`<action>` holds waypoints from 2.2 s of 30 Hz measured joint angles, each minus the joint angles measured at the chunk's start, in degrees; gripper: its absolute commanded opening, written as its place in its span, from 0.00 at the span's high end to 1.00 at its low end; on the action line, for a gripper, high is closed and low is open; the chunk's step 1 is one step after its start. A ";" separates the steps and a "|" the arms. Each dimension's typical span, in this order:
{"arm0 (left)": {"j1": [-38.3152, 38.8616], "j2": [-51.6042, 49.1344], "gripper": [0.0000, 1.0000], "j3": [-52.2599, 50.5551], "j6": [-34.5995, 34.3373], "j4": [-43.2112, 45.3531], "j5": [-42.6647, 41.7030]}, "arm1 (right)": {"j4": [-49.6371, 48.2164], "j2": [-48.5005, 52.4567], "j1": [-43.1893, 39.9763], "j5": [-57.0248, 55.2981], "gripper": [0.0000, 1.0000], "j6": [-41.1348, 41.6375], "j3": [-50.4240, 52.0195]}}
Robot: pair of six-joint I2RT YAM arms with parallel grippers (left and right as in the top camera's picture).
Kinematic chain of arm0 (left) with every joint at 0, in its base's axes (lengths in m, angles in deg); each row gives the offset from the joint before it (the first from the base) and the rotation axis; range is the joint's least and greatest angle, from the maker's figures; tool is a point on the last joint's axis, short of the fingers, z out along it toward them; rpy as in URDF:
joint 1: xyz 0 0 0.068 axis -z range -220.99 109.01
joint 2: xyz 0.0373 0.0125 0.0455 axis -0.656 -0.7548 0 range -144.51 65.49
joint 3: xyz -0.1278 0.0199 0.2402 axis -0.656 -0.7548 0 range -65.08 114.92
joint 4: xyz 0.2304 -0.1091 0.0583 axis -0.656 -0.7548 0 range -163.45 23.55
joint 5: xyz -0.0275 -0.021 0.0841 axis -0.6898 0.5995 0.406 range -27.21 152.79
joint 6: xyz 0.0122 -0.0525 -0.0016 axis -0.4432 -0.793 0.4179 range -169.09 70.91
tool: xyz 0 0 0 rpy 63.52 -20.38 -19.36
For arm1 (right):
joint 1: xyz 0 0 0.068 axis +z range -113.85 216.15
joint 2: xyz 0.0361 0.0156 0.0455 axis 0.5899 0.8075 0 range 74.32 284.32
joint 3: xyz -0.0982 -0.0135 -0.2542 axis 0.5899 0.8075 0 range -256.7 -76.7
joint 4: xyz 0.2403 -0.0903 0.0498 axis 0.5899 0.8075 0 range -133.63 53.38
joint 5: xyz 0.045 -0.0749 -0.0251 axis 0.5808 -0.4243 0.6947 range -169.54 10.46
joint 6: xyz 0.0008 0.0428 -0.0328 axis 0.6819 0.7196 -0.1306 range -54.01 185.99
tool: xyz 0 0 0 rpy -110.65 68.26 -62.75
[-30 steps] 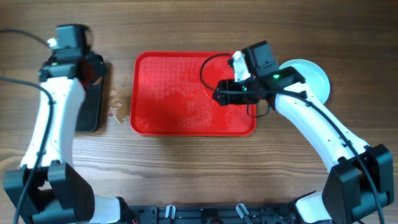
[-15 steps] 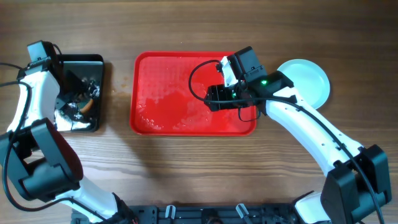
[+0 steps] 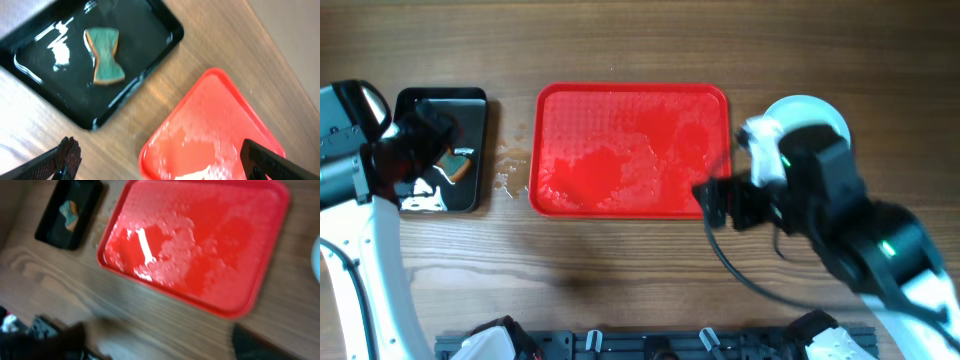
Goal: Clean dirty plates on tray and stack at the side
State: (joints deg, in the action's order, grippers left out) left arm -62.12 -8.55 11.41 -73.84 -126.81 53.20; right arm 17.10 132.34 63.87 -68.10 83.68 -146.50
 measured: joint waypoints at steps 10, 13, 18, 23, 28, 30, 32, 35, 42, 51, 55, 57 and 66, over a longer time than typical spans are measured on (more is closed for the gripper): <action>0.00 0.61 0.00 0.00 0.00 -1.44 -1.29 | 9.14 -4.87 0.00 -3.63 0.00 0.22 0.02; 0.00 0.61 0.00 0.00 0.00 -1.44 -1.44 | 9.16 -2.82 0.00 -3.80 0.00 0.22 0.02; 0.00 0.59 0.00 0.00 0.00 -1.44 -1.44 | 6.12 -0.11 -0.66 -4.33 0.00 0.20 0.31; 0.00 0.61 0.00 0.00 0.00 -1.53 -1.49 | -9.38 -10.45 -4.68 -4.44 0.00 0.20 8.50; 0.00 0.61 0.00 -0.02 0.00 -1.53 -1.66 | -24.44 -27.93 -12.41 -3.72 0.00 0.20 24.72; 0.02 0.59 0.00 -0.02 0.00 -1.60 -1.68 | -29.14 -34.36 -14.84 -3.41 0.00 0.20 30.77; 0.00 0.59 0.00 -0.02 0.00 -1.60 -1.68 | -32.92 -41.53 -16.41 -3.10 0.00 0.22 37.11; 0.00 0.59 0.00 -0.02 0.00 -1.57 -1.70 | -39.26 -48.13 -17.07 -2.60 0.00 0.20 44.41; 0.00 0.59 0.00 -0.02 0.00 -1.60 -1.70 | -59.32 -56.65 -17.07 0.52 0.00 0.44 61.33; 0.00 0.59 0.00 -0.02 0.00 -1.60 -1.70 | -65.72 -56.92 -17.07 -6.67 0.00 0.42 69.16; 0.00 0.59 0.00 -0.02 0.00 -1.60 -1.70 | -62.49 -57.00 -17.07 -8.63 0.00 -1.16 69.33; 0.00 0.59 0.00 -0.02 0.00 -1.60 -1.70 | -60.72 -57.02 -17.07 -8.74 0.00 -2.14 69.42; 0.00 0.59 0.00 -0.02 0.00 -1.60 -1.70 | -60.74 -57.02 -17.07 -8.74 0.00 -3.06 69.42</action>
State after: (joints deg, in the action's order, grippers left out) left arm -62.12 -7.96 11.39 -73.84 -128.41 51.50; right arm -43.64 75.32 46.80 -76.84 80.62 -77.08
